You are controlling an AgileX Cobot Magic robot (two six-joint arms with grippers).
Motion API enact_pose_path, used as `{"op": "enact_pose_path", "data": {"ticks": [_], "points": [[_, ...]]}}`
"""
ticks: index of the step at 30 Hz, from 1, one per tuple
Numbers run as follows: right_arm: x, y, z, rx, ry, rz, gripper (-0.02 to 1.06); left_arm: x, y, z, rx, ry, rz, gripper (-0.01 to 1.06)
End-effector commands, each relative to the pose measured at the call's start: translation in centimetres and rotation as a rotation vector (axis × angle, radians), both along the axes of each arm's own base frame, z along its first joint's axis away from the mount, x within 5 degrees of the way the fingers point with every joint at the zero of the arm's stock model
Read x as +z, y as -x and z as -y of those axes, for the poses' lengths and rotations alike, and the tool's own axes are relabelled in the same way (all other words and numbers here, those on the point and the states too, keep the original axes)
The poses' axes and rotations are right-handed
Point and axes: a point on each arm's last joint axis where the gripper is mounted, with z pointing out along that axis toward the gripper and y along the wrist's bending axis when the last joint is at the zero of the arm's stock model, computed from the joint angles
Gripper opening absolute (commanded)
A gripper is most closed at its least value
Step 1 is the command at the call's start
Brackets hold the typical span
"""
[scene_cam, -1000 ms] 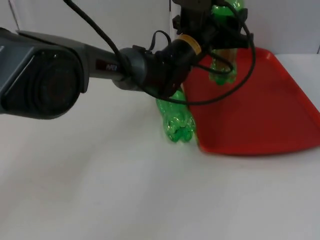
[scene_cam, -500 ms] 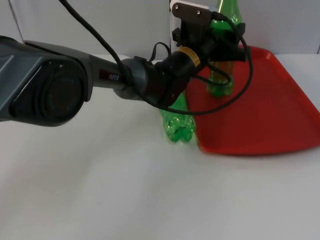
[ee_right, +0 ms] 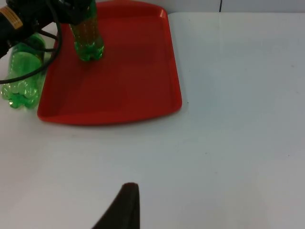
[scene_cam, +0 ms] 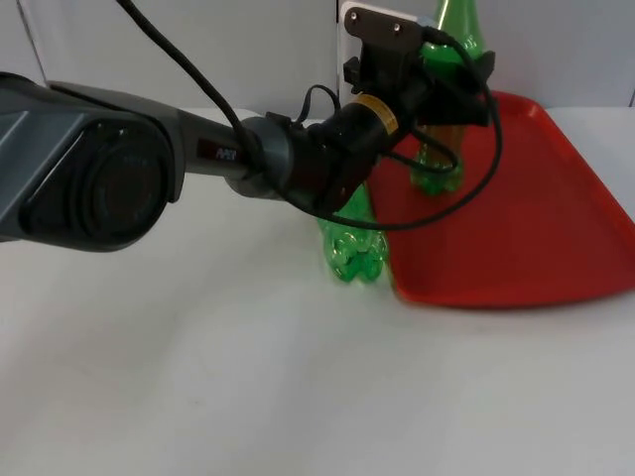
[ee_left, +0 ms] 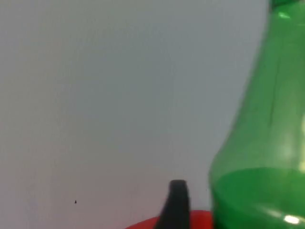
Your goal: Place the bottle upright on the tray.
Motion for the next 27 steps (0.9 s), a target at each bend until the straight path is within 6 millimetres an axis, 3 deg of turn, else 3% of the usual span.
{"op": "enact_pose_path", "data": {"ticks": [1, 13, 17, 18, 27], "points": [[0.0, 0.0, 0.0, -0.004, -0.001, 0.010, 1.04, 0.6, 0.0, 0.1, -0.006, 0.002, 0.014, 0.78], [0.0, 0.0, 0.0, -0.004, -0.001, 0.010, 1.04, 0.6, 0.0, 0.1, -0.003, 0.003, 0.010, 0.80], [0.0, 0.0, 0.0, -0.004, -0.001, 0.010, 1.04, 0.6, 0.0, 0.1, -0.003, 0.003, 0.010, 0.92], [0.0, 0.0, 0.0, -0.004, -0.001, 0.010, 1.04, 0.7, -0.1, 0.1, -0.003, 0.004, 0.012, 1.04], [0.0, 0.0, 0.0, -0.004, -0.001, 0.010, 1.04, 2.7, -0.3, 0.2, 0.005, -0.100, -0.042, 1.05]]}}
